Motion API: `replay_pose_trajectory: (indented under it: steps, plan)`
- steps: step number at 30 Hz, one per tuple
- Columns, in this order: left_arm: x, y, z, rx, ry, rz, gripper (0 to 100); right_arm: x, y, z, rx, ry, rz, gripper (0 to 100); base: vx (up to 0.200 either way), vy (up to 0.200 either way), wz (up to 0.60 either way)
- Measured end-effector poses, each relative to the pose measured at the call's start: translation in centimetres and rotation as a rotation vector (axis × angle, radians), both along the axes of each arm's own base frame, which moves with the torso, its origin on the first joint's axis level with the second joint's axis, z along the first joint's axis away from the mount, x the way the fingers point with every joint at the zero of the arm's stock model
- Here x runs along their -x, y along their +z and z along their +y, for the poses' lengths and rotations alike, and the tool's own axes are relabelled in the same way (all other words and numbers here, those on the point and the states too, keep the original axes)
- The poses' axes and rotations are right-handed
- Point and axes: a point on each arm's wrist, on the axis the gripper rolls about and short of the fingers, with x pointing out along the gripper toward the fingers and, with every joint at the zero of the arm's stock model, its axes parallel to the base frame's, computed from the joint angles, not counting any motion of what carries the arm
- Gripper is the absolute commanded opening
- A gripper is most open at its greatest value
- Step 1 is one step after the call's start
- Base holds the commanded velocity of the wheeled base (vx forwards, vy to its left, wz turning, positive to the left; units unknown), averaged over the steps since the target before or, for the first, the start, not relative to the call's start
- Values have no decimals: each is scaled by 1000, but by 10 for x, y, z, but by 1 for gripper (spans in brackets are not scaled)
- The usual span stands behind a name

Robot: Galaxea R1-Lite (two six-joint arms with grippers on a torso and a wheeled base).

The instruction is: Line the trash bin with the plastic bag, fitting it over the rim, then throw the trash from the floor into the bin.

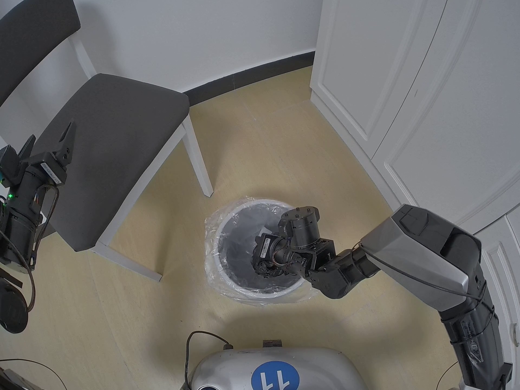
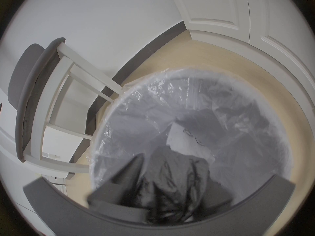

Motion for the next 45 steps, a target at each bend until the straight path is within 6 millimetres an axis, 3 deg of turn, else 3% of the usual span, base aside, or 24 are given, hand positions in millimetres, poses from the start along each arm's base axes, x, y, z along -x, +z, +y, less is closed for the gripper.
replay_pose_trajectory:
  steps: [14,25,31,36,45]
  plan:
    - [0,0,0,0,1,-1,100,3,13,-4,-17,-1,-34,100,0,0,0]
    - [3,-6,-7,-11,-33,25,100,41,45,-29,155,74,-79,100,0,0,0]
    - [11,-22,-17,-60,-75,95,100,66,76,-64,295,104,-193,100,0,0,0]
    - [19,-35,-21,-123,-81,151,100,81,105,-112,414,60,-285,100,0,0,0]
    - [33,-26,-17,-186,-41,118,100,111,156,-202,461,-156,-375,100,0,0,0]
